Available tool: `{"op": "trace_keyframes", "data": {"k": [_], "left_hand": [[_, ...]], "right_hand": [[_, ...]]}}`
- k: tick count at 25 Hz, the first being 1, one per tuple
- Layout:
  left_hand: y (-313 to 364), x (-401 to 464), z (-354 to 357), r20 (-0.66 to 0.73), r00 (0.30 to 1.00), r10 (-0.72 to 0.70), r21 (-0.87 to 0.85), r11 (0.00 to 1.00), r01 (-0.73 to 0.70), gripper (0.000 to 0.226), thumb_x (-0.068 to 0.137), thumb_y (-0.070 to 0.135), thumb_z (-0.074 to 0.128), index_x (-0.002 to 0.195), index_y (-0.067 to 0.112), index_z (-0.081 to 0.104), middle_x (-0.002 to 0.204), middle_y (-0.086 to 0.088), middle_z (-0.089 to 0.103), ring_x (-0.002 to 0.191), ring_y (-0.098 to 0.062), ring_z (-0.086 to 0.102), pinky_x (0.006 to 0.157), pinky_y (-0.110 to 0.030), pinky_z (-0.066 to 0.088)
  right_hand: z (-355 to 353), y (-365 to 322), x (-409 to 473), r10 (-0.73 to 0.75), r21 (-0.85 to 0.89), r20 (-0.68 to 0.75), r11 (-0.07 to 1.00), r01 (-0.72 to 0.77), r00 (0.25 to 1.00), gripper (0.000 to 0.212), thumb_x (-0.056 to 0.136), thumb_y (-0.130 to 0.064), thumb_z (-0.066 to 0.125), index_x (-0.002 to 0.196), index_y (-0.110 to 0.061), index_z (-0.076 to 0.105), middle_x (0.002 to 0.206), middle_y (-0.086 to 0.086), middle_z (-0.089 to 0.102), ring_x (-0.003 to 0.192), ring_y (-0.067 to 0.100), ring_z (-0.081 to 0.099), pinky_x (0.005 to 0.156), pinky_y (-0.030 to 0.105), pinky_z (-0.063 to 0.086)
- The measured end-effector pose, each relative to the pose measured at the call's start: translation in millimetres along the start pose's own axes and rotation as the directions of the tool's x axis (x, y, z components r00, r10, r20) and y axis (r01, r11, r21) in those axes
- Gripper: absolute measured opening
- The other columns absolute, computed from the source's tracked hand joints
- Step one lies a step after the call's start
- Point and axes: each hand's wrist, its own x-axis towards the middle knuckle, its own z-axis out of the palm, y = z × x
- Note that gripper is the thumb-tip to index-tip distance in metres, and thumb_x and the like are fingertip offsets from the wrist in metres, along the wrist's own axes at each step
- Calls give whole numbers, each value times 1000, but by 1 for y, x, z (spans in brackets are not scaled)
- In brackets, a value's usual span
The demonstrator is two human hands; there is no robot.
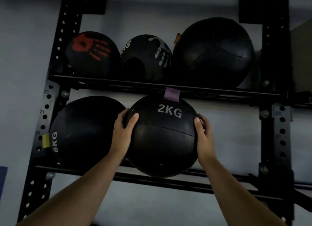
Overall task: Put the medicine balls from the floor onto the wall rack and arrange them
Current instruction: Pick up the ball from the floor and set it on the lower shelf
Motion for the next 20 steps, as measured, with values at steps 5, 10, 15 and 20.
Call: {"op": "trace_keyframes", "data": {"k": [5, 10, 15, 20], "left_hand": [[-34, 15, 19, 14, 1000, 10, 72, 997, -11, 85, 78, 79, 61, 153, 41, 51, 155, 2, 56, 141, -20, 57, 120, -52, 47], [-66, 11, 17, 38, 999, 33, 242, 969, -42, 75, 87, 76, 48, 150, 37, 54, 150, 10, 53, 142, -14, 49, 125, -51, 41], [-68, 29, 10, 168, 969, 180, 405, 884, -234, 57, 102, 62, 39, 151, 38, 54, 142, 25, 55, 146, -8, 42, 130, -51, 30], [-70, 49, 20, 306, 934, 185, 540, 774, -330, 43, 114, 46, 31, 155, 50, 45, 164, 9, 51, 158, -9, 35, 135, -44, -8]], "right_hand": [[-13, 43, 24, 4, -4, -10, 1000, -4, 1000, 60, 95, -57, 60, 149, -31, 52, 148, 2, 57, 133, 24, 60, 110, 48, 53], [-16, 77, 24, 40, -103, 6, 994, -39, 999, 57, 99, -57, 57, 149, -32, 53, 149, 7, 55, 137, 27, 56, 115, 54, 46], [-6, 77, 37, 92, -184, 10, 979, -89, 996, 68, 86, -76, 51, 141, -37, 59, 141, -3, 61, 131, 19, 59, 110, 39, 51], [-6, 80, 52, 175, -401, -5, 902, -162, 985, 34, 108, -54, 40, 129, -42, 64, 122, -10, 71, 121, 23, 65, 89, 15, 50]]}}
